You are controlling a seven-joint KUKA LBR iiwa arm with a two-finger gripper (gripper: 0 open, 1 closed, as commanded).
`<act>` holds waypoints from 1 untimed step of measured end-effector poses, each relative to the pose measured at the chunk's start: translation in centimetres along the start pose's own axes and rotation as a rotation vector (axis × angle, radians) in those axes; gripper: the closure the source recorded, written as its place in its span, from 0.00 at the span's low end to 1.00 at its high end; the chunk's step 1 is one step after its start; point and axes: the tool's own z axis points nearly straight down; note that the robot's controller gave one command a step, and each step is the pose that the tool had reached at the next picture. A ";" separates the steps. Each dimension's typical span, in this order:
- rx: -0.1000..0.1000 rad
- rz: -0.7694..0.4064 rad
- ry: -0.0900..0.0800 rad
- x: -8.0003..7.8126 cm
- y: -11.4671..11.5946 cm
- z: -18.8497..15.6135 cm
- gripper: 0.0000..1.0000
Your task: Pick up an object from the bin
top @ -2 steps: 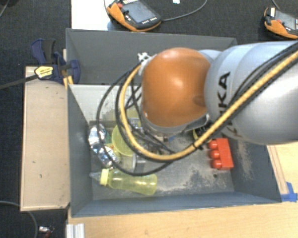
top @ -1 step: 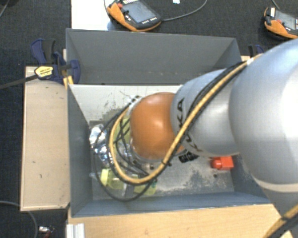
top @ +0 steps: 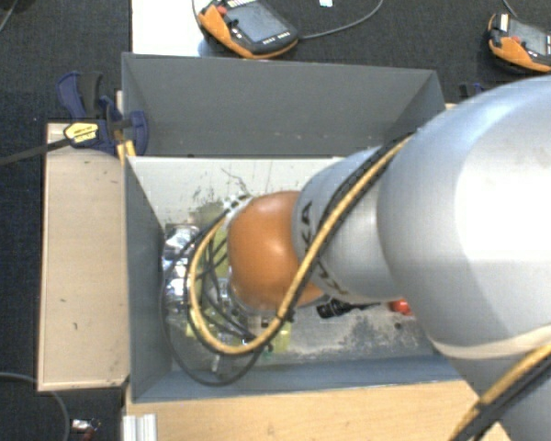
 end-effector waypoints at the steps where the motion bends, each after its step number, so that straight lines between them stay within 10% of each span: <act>1: 0.002 0.068 0.004 -0.5 -1.1 0.0 0.00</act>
Offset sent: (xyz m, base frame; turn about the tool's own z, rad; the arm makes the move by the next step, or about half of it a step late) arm 0.0005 -0.0009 0.0000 0.0069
